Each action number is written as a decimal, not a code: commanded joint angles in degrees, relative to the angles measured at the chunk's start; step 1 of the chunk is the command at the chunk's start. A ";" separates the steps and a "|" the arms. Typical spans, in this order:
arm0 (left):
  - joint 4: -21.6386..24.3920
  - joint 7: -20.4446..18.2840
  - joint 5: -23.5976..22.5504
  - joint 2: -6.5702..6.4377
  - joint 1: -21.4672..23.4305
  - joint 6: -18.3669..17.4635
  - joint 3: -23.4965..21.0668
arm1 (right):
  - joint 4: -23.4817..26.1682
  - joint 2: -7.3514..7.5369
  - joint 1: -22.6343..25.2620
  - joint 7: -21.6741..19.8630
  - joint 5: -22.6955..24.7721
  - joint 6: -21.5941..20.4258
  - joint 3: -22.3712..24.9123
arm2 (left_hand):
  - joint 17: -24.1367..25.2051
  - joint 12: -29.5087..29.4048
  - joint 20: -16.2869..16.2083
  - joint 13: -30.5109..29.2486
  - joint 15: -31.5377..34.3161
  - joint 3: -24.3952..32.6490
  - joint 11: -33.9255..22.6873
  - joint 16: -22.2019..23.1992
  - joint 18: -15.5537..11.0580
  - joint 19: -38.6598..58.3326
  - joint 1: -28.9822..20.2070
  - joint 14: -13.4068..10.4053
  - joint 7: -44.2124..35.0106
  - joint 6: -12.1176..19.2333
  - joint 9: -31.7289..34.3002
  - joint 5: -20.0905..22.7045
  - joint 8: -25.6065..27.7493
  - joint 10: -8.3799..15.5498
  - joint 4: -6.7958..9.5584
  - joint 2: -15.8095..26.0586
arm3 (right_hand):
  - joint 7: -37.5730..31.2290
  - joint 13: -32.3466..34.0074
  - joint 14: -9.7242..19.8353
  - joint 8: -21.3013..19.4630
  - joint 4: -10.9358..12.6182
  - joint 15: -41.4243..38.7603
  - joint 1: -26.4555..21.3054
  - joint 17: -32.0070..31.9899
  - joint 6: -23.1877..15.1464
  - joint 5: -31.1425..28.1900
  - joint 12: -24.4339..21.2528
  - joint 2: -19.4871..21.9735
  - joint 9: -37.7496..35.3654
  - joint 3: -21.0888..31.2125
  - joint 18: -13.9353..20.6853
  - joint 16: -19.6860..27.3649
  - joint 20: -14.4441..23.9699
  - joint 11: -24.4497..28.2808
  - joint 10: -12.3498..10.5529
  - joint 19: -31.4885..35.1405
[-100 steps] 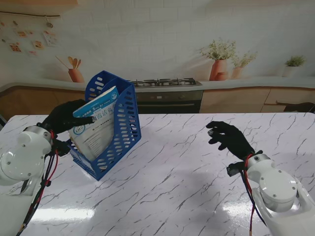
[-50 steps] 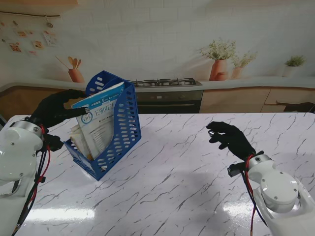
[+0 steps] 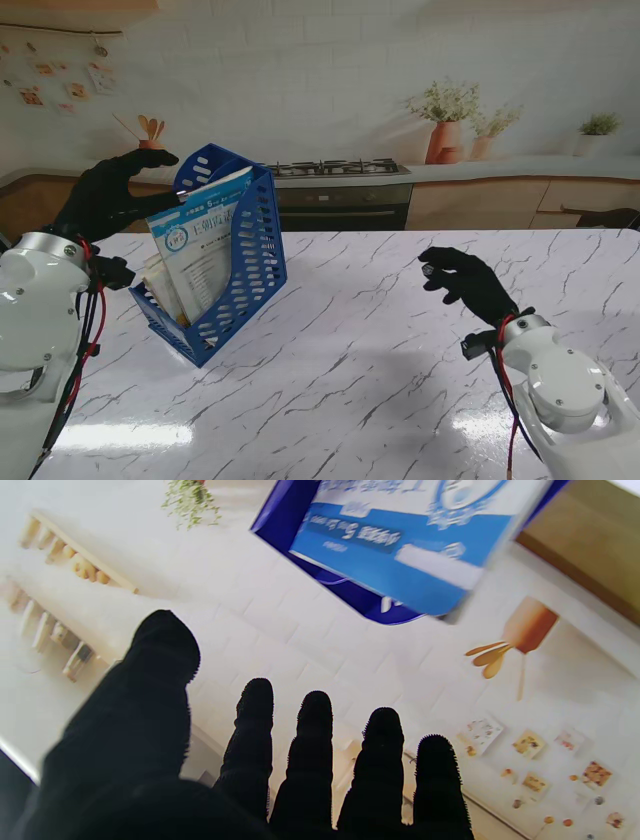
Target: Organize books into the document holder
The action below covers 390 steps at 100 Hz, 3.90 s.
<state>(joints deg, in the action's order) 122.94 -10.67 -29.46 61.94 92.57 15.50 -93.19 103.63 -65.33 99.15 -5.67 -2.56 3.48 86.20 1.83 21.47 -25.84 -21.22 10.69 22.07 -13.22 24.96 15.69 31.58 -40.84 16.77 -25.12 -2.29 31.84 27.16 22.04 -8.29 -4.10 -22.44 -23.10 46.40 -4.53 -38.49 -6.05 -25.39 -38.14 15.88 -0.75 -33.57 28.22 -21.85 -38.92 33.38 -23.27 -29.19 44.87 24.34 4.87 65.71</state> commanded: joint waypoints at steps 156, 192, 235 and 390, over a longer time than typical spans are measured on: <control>-24.62 5.42 29.96 3.90 -6.81 -21.68 27.01 | -2.20 -0.02 2.40 -1.18 -0.84 -5.28 -1.82 | -6.81 3.56 -7.40 -9.72 9.10 -9.82 -3.87 7.95 5.93 23.67 -4.38 2.29 -1.75 -1.24 7.32 3.86 0.59 0.94 2.03 4.57 | -3.55 -0.08 0.02 -5.22 0.31 -0.36 -1.57 -0.95 0.28 -2.88 0.67 0.45 -0.12 -4.24 -2.93 0.36 -1.18 1.08 -0.12 -0.02; -27.49 4.52 32.99 4.01 -3.84 -20.72 26.74 | -3.79 0.08 1.75 -2.05 -2.24 -6.64 -3.95 | -6.08 3.67 -8.55 -9.47 9.84 -9.09 -4.38 8.42 5.54 24.89 -5.31 2.75 -4.69 -1.22 7.56 4.59 2.18 0.58 2.00 4.30 | -4.06 0.19 -0.90 -5.28 0.13 0.13 -1.02 -1.43 0.23 -3.41 0.82 0.27 -0.91 -3.71 -3.96 0.65 -1.53 0.74 0.26 -0.69; -28.86 4.61 34.03 4.07 -0.46 -19.19 24.34 | -4.55 0.01 1.40 -1.80 -2.55 -6.87 -6.52 | -5.28 4.43 -8.74 -9.88 10.74 -5.70 -5.65 8.91 5.00 24.61 -8.07 2.49 -11.84 -0.69 8.67 3.14 9.95 0.52 1.77 3.19 | -6.74 0.90 -0.35 -5.71 -1.30 -0.42 -1.28 -0.70 -0.40 -3.47 1.43 0.08 -1.88 -3.55 -3.41 0.35 -1.55 1.40 -0.20 0.03; -30.29 4.85 35.25 4.34 0.18 -18.24 23.56 | -3.77 0.37 1.28 -3.94 -3.05 -3.27 -7.27 | -2.42 4.96 -8.26 -9.08 10.41 -4.93 -6.20 8.83 3.84 21.09 -6.70 2.60 -9.25 -1.09 8.50 3.62 7.49 -0.03 1.93 3.70 | -5.34 0.61 -0.12 -2.57 -0.35 -1.31 -2.29 -0.61 0.40 -2.77 1.53 2.43 -1.48 -6.02 -2.90 0.19 -1.95 2.06 -0.01 0.80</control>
<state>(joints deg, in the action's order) 93.02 -4.83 5.25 66.09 92.91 -1.17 -69.82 99.69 -64.72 100.08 -9.63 -5.47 0.08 79.10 -1.39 26.35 -33.73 -29.91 19.90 16.00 -19.11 33.43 21.05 53.80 -47.46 19.03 -34.85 -3.52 39.89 31.11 30.69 -8.45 -3.43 -19.86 -28.62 46.34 -5.23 -42.12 -6.04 -25.39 -39.00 15.16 -0.01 -36.40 29.23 -19.85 -39.78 29.10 -23.27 -29.18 43.51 25.94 5.51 65.60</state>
